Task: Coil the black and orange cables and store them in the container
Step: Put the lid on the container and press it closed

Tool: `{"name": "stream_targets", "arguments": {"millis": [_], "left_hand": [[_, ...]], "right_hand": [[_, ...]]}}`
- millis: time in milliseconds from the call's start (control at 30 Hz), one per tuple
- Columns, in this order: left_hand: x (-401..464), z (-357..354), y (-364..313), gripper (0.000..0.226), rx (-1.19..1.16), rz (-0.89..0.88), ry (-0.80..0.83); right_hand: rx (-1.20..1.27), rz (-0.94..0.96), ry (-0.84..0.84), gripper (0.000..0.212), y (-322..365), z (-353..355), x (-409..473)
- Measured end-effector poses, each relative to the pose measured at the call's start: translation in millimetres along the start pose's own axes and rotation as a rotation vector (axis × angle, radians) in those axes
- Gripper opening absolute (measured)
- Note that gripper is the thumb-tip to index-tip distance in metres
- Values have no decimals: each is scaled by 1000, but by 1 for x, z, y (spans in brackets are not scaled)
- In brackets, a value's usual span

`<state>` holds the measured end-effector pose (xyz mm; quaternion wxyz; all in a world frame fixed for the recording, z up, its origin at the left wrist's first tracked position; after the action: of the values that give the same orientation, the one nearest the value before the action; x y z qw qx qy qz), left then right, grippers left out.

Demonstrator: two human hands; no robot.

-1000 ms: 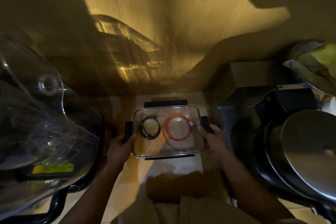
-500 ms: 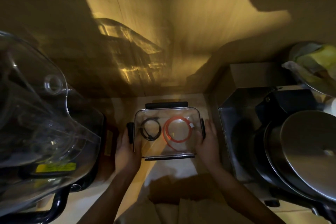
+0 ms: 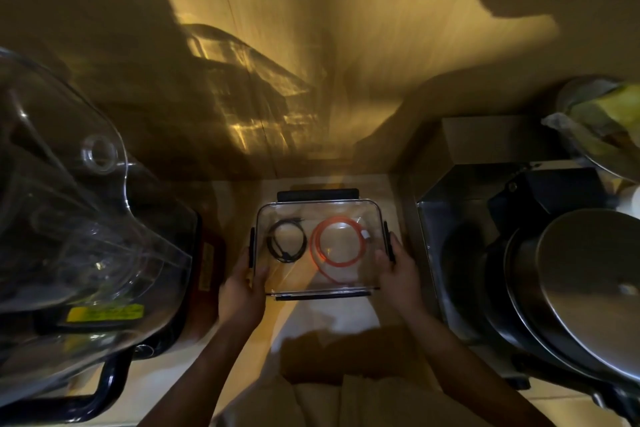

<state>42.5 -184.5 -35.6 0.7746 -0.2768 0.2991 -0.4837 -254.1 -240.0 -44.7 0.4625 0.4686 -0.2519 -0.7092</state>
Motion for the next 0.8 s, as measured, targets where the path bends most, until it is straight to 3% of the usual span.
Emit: {"name": "stream_targets", "arguments": {"millis": [100,167,233,367,533,633,800], "left_hand": [[-1,0,-9,53,65,-126,29],[-3,-3,-22,61,203,-250,32],[-5,-12,-39,69,332,-380,86],[-13,-41,-52,84,495,-554,340],[-14,-52,-44,107,652,-628,352],[-15,-58,-44,119,770,-647,342],[-16,-59,-53,120,815,-666,240]], "right_hand": [[-162,72,-74,53,13,-1,-4],[-390,221,-148,60,28,-7,-7],[-562,383,-52,69,41,-23,-9],[-809,525,251,86,43,-52,-20],[-900,526,365,106,39,-49,-16],[-1054,537,337,120,33,-53,-16],[-1199,487,253,115,35,-59,-20]]}}
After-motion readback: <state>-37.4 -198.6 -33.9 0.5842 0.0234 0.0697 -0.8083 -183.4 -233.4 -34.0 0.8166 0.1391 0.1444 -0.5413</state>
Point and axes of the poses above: each hand's wrist, its own x-axis towards the middle knuckle, its own z-axis out of the back of the hand, y = z × x, the point moved 6 cm from there along x, towards the middle knuckle, and after that the axes turned 4 degrees about -z, right-handed, at the moved point
